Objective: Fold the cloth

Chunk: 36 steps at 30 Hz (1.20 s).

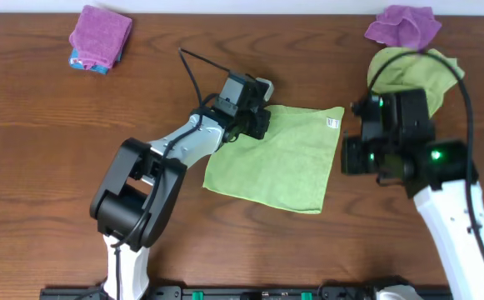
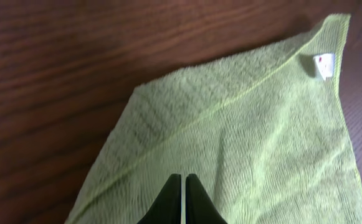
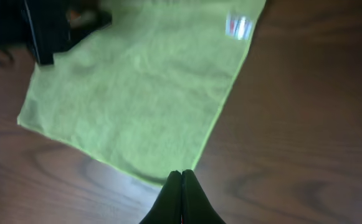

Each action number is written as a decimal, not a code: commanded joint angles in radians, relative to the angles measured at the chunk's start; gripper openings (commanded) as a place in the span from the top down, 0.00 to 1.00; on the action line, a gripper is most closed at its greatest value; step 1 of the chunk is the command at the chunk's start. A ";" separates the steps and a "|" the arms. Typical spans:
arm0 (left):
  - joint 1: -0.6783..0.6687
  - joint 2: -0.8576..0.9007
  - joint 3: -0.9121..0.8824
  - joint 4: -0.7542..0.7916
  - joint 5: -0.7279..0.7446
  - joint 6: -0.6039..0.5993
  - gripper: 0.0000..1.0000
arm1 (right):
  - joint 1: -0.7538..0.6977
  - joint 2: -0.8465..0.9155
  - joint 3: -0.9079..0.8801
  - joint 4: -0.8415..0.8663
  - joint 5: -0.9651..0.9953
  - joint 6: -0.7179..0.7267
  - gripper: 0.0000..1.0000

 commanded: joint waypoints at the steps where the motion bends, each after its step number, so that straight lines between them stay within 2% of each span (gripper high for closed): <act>1: 0.001 0.032 0.004 0.019 0.026 0.004 0.94 | -0.003 -0.034 -0.100 0.025 -0.078 0.018 0.98; 16: 0.001 0.065 0.004 0.087 -0.026 0.004 0.94 | 0.142 0.006 -0.404 0.317 -0.116 0.079 0.99; 27: 0.001 0.066 0.004 0.137 -0.100 0.005 0.94 | 0.190 0.178 -0.451 0.425 -0.086 0.085 0.98; 36: 0.000 0.096 0.004 0.175 -0.066 0.003 0.94 | 0.200 0.269 -0.452 0.460 -0.087 0.085 0.98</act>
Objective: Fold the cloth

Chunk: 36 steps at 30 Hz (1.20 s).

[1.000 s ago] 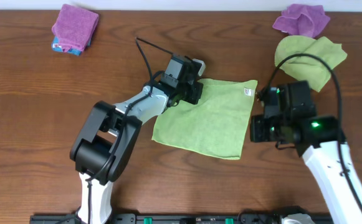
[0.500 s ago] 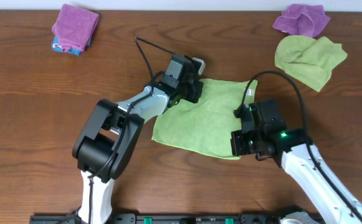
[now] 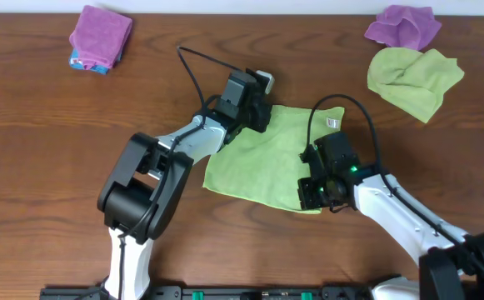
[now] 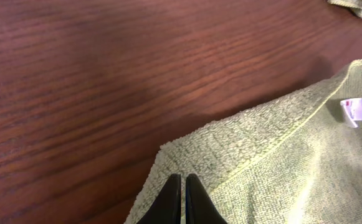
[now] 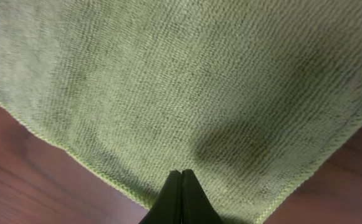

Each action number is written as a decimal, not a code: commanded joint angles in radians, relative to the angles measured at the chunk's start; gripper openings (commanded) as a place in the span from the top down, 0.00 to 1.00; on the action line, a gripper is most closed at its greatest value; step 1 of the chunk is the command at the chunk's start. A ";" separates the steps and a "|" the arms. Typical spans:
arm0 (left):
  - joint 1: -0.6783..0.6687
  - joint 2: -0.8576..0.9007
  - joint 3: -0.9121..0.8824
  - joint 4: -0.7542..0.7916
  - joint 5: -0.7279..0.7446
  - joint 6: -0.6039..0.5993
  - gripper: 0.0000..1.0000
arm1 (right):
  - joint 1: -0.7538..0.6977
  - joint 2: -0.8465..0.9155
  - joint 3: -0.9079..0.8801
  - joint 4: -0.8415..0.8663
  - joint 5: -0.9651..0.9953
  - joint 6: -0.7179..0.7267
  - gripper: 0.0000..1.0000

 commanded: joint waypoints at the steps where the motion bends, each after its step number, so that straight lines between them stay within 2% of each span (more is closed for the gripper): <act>1: 0.000 0.037 0.004 0.000 0.022 0.003 0.94 | 0.013 0.019 -0.010 0.004 0.003 0.014 0.98; 10: 0.009 -0.055 0.018 -0.006 0.126 0.003 0.94 | 0.013 0.023 -0.010 0.000 0.003 0.014 0.98; 17: 0.007 -0.083 0.018 -0.163 0.118 0.009 0.94 | 0.013 0.023 -0.010 0.002 0.004 0.014 0.99; 22: -0.003 -0.071 0.017 -0.232 0.117 0.067 0.94 | 0.013 0.023 -0.010 0.006 0.003 0.014 0.99; 32: -0.016 0.006 0.017 -0.134 0.101 0.074 0.94 | 0.013 0.023 -0.010 0.003 0.003 0.014 0.98; 36: -0.017 0.006 0.017 -0.093 0.029 0.076 0.94 | 0.013 0.023 -0.011 0.003 0.003 0.014 0.98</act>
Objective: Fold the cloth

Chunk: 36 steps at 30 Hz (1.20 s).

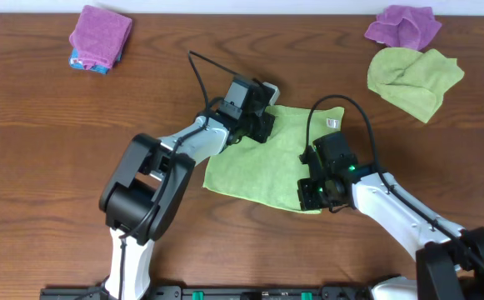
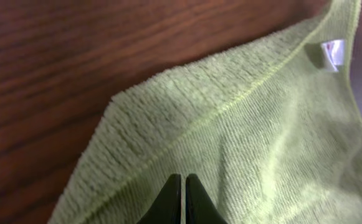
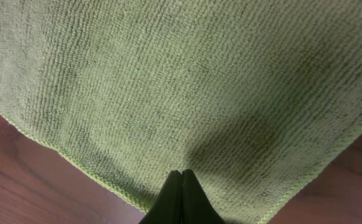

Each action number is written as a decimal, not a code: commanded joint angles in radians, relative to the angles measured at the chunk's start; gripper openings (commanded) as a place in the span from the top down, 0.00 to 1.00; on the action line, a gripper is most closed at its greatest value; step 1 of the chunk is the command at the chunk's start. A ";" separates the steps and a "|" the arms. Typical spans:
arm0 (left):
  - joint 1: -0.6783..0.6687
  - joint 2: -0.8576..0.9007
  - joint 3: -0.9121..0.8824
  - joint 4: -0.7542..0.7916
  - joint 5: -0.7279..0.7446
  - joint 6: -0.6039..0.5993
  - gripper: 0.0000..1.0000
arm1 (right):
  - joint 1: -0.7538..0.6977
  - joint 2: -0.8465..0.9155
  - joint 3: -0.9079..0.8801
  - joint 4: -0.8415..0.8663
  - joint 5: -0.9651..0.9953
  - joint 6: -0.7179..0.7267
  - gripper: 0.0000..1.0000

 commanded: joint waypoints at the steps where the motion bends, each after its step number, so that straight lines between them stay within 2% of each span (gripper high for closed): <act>1: -0.001 0.011 0.011 0.017 -0.065 0.018 0.94 | 0.013 0.006 -0.010 0.001 0.003 0.014 0.99; 18: -0.004 0.077 0.011 0.089 -0.018 -0.002 0.94 | 0.027 0.026 -0.010 0.007 0.007 0.014 0.98; 27: -0.002 0.109 0.012 0.176 -0.103 -0.009 0.94 | 0.089 0.048 -0.031 0.011 0.055 0.014 0.99; 36: 0.005 0.110 0.012 0.275 -0.163 -0.009 0.94 | 0.091 0.130 -0.050 0.015 0.059 0.014 0.98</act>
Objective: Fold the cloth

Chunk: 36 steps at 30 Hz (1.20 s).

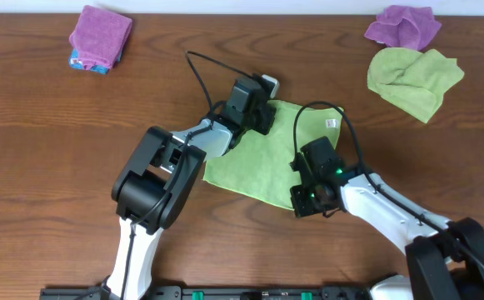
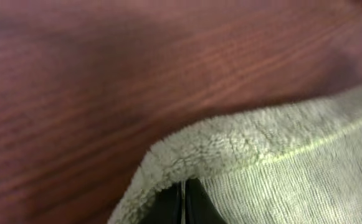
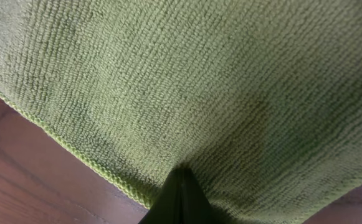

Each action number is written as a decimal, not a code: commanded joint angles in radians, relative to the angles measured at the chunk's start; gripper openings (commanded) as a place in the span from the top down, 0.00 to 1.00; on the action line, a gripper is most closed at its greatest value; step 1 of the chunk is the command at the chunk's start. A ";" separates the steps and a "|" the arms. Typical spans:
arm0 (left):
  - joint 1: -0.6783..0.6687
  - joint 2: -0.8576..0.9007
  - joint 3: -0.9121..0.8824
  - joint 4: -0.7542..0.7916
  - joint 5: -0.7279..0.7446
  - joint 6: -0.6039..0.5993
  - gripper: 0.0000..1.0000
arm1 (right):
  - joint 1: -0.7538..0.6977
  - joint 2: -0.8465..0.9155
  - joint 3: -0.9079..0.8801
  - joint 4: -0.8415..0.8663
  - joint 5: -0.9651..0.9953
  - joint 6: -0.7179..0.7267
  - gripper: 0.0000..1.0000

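Observation:
The green cloth [image 1: 262, 154] lies spread on the table's middle, with a white tag [image 1: 332, 122] near its far right corner. My left gripper [image 1: 256, 107] is at the cloth's far left corner. In the left wrist view it [image 2: 182, 185] is shut, and the cloth's fluffy hem [image 2: 230, 140] is bunched over its tips. At the near right corner sits my right gripper [image 1: 302, 200]. There it [image 3: 182, 169] is shut too, its tips sunk into the weave just inside the hem [image 3: 75, 149].
A crumpled green cloth [image 1: 415, 77] and a purple cloth [image 1: 403, 25] lie at the far right. A folded purple cloth on a blue one [image 1: 100, 37] sits at the far left. Bare wooden table [image 1: 50, 158] surrounds the cloth.
My left gripper has come lower at the far left corner, and the hem now bunches up over its tips. The right gripper has sunk into the near right corner and shifted slightly left.
First my left gripper hovered shut over the cloth's far left part, with the right arm raised off to the right. The right gripper then stood low over the near right corner while the left shifted about its corner. Now both touch the cloth at opposite corners.

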 commanded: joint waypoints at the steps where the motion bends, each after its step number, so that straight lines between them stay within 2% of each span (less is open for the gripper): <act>1: 0.009 0.017 0.013 0.021 -0.053 -0.004 0.94 | 0.013 0.085 -0.043 0.004 0.024 0.014 0.98; 5: 0.024 0.017 0.014 0.044 -0.111 -0.003 0.94 | 0.013 0.087 -0.043 0.001 0.024 0.014 0.98; 14: 0.066 0.053 0.072 0.050 -0.104 -0.002 0.94 | 0.013 0.087 -0.042 -0.003 0.016 0.014 0.99; 24: 0.067 0.096 0.218 0.028 -0.102 0.099 0.94 | 0.013 0.087 -0.040 -0.023 0.016 0.014 0.98; 29: 0.067 0.095 0.257 -0.078 -0.102 0.146 0.95 | 0.013 0.087 -0.017 -0.026 0.016 0.014 0.99; 36: 0.068 0.028 0.270 -0.257 -0.102 0.146 0.94 | 0.008 0.085 0.056 -0.058 0.017 0.014 0.98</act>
